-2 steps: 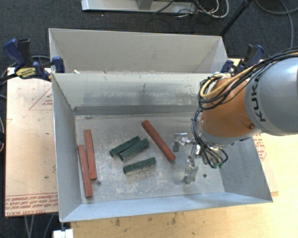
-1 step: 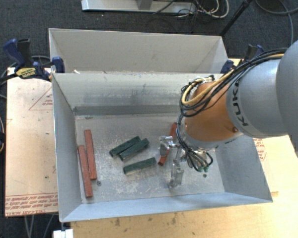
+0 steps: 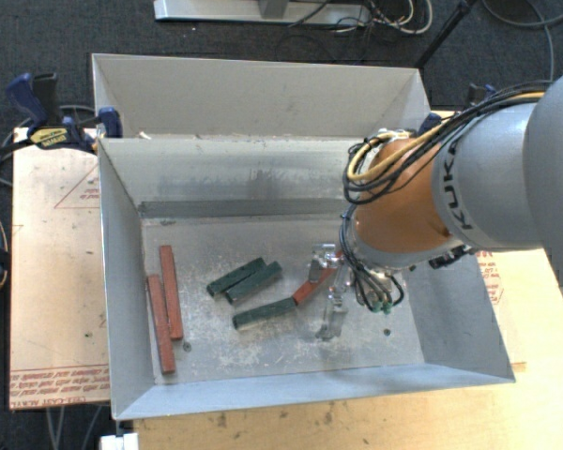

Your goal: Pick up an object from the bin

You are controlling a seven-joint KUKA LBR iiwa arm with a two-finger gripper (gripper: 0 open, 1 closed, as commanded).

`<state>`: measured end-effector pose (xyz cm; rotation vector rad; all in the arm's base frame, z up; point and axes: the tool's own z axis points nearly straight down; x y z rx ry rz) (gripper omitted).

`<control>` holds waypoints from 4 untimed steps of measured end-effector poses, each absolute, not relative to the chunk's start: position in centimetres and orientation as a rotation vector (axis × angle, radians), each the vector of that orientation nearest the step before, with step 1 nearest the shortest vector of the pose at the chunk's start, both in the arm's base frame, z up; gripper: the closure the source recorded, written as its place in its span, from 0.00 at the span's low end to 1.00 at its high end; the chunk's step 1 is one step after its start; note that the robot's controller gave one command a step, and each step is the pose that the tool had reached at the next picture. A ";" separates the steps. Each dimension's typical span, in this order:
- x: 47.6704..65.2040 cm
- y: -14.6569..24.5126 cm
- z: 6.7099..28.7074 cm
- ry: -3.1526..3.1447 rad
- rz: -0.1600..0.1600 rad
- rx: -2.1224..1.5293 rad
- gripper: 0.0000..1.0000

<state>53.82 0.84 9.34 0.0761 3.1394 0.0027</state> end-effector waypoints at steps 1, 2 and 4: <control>55.1 2.6 9.4 3.130 0.001 0.236 0.00; 60.1 6.9 7.1 3.125 0.002 -0.285 1.00; 60.1 6.9 7.0 3.125 0.002 -0.285 0.00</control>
Offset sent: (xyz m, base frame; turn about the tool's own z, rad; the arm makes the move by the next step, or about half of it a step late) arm 0.0616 0.0594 -0.0234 -0.2294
